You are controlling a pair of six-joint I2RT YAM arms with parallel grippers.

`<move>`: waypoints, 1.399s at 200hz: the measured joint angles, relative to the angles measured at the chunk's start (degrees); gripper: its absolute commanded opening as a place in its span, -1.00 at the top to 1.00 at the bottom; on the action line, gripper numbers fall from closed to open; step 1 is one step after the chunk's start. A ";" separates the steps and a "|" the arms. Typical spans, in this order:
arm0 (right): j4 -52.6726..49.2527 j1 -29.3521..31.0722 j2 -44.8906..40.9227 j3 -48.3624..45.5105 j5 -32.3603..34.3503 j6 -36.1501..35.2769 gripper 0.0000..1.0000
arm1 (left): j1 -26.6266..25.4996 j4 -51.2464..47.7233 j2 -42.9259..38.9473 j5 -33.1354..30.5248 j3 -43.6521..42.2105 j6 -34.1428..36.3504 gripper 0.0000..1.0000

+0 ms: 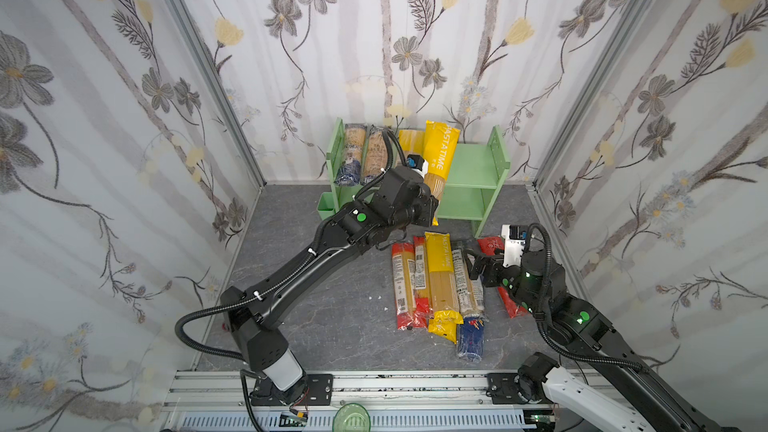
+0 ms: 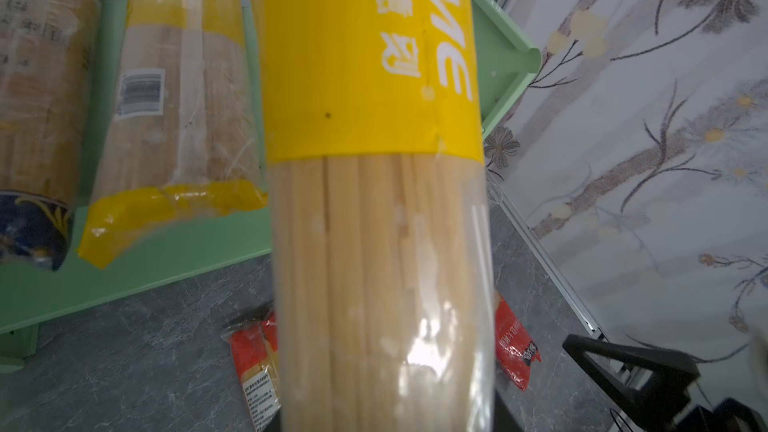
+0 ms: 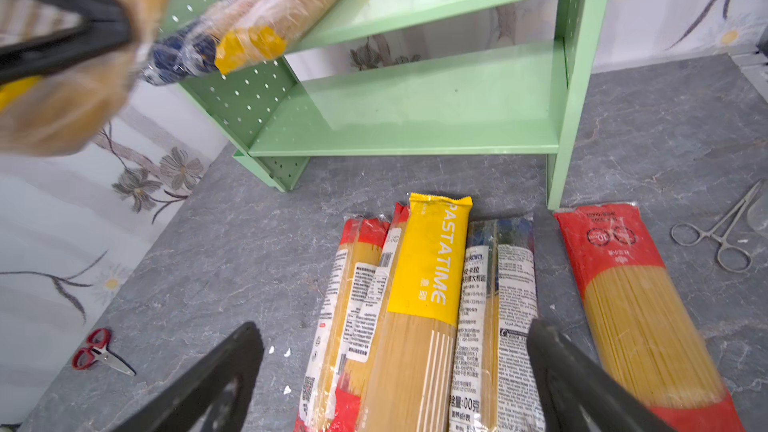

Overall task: Place and organize the pasta boxes and bags onto the shelf
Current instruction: 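Lift the second PASTATIME pack onto the top shelf beside the first, then lower the pack onto the shelf and open the left gripper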

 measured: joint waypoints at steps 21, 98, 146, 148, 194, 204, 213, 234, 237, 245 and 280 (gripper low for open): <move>0.02 -0.09 0.90 1.46 0.50 -1.29 -0.99 | 2.29 0.04 7.37 1.75 8.44 0.07 0.84; 0.42 -2.54 4.02 3.96 1.49 -4.31 -0.99 | 7.21 -2.89 25.49 11.10 27.71 -3.65 0.32; 1.53 -4.72 4.98 3.93 1.01 -4.92 -0.99 | 9.46 -3.34 27.43 13.27 28.00 -5.84 0.14; 1.55 -4.74 5.05 3.93 1.01 -4.94 -0.99 | 9.55 -3.37 27.47 13.33 28.00 -5.99 0.13; 2.34 -5.20 5.66 4.15 -0.02 -5.35 -0.99 | 9.90 -2.16 28.06 13.05 28.00 -7.45 0.01; 2.36 -5.29 5.68 4.24 -0.04 -5.35 -0.99 | 9.97 -1.46 28.28 12.90 28.00 -7.48 0.01; 2.40 -5.42 5.73 4.31 -0.04 -5.35 -0.99 | 10.21 -1.25 28.35 13.00 28.00 -7.67 0.01; 2.36 -5.64 5.90 4.31 -0.04 -5.35 -0.99 | 11.04 -1.01 28.41 13.35 28.00 -8.09 0.01; 2.36 -5.66 5.92 4.31 -0.07 -5.35 -0.99 | 11.17 -0.96 28.44 13.35 28.00 -8.28 0.01; 2.36 -5.75 5.92 4.33 -0.09 -5.35 -0.99 | 11.54 -0.87 28.44 13.35 28.00 -8.92 0.01; 2.38 -6.05 6.16 4.59 -0.50 -5.60 -0.99 | 12.57 -0.68 28.55 12.59 28.00 -9.46 0.04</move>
